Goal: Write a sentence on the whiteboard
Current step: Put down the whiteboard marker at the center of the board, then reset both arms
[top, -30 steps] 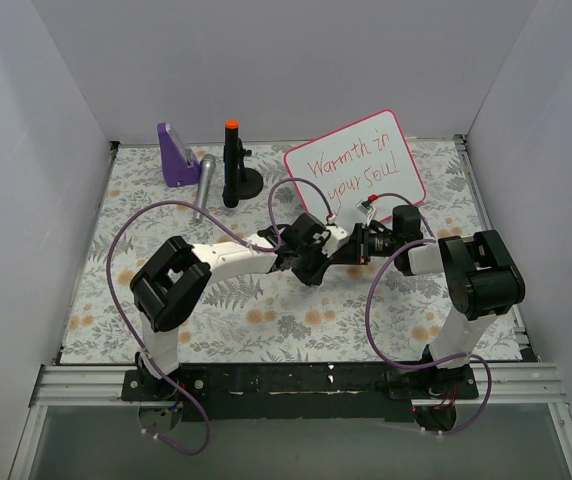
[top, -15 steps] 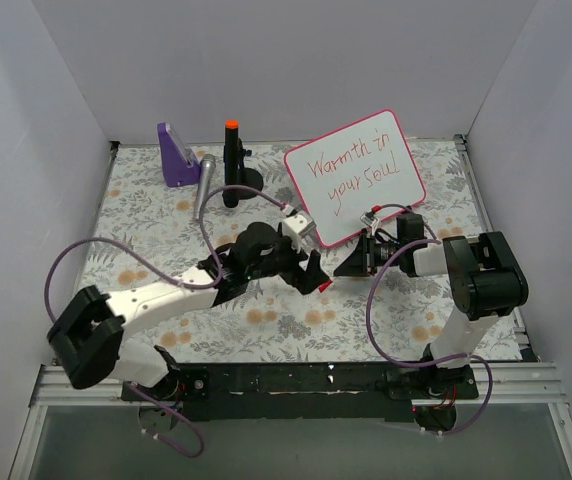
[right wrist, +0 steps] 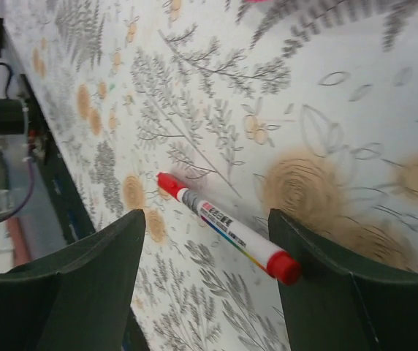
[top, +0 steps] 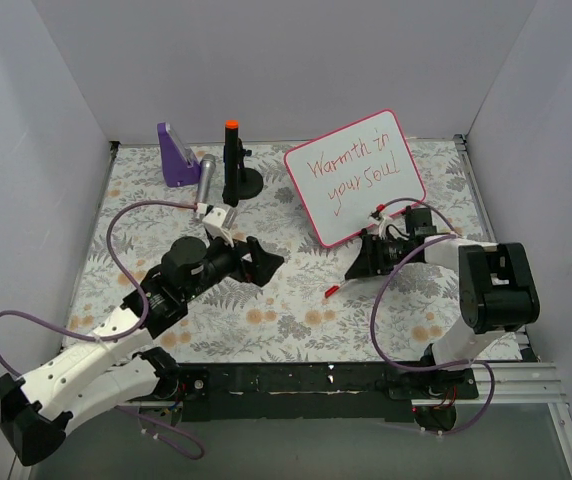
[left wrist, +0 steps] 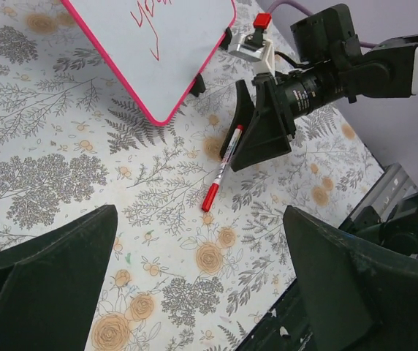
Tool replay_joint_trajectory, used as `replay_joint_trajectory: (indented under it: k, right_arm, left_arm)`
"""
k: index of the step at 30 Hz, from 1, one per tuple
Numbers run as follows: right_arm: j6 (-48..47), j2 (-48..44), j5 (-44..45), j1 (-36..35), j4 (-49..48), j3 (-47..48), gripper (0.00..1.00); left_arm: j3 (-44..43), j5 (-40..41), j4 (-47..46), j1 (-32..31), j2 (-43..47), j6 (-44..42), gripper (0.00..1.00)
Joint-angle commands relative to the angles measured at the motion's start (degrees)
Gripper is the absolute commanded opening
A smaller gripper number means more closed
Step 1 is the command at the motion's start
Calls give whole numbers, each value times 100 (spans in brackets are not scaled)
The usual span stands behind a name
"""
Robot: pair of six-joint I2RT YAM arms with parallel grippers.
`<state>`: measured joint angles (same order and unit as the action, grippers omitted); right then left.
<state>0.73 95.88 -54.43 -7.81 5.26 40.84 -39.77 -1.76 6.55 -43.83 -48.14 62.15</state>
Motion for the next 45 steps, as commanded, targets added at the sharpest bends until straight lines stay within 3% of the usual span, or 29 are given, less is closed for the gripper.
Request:
replay_joint_trajectory:
  k: [1, 7, 17, 19, 20, 23, 27, 45]
  right_arm:
    - [-1276, -569, 1143, 542, 1424, 609, 77]
    - [-2226, -1132, 1751, 1176, 2216, 1321, 82]
    - [-2991, -2783, 2402, 1256, 2103, 1339, 86]
    - [-2930, -3363, 2770, 1265, 1866, 1330, 86]
    - [-2677, -3574, 2920, 1273, 1552, 1313, 95]
    - [-1328, -4260, 3913, 1291, 979, 1312, 98]
    - [-488, -4665, 4554, 1291, 1302, 1733, 98]
    - [-319, -4912, 4749, 1291, 1355, 1673, 98]
  left_arm:
    - [171, 378, 479, 15, 462, 245, 98]
    - [312, 861, 435, 42, 867, 579, 98]
    - [-565, 1159, 751, 296, 640, 430, 98]
    - [-864, 1265, 1006, 393, 473, 272, 98]
    - [-1075, 1318, 1137, 411, 403, 219, 98]
    - [-1735, 1450, 1656, 419, 130, 43, 98]
    - [-1912, 1459, 1719, 411, 173, -124, 98]
    - [-1578, 1459, 1648, 420, 525, -45, 98]
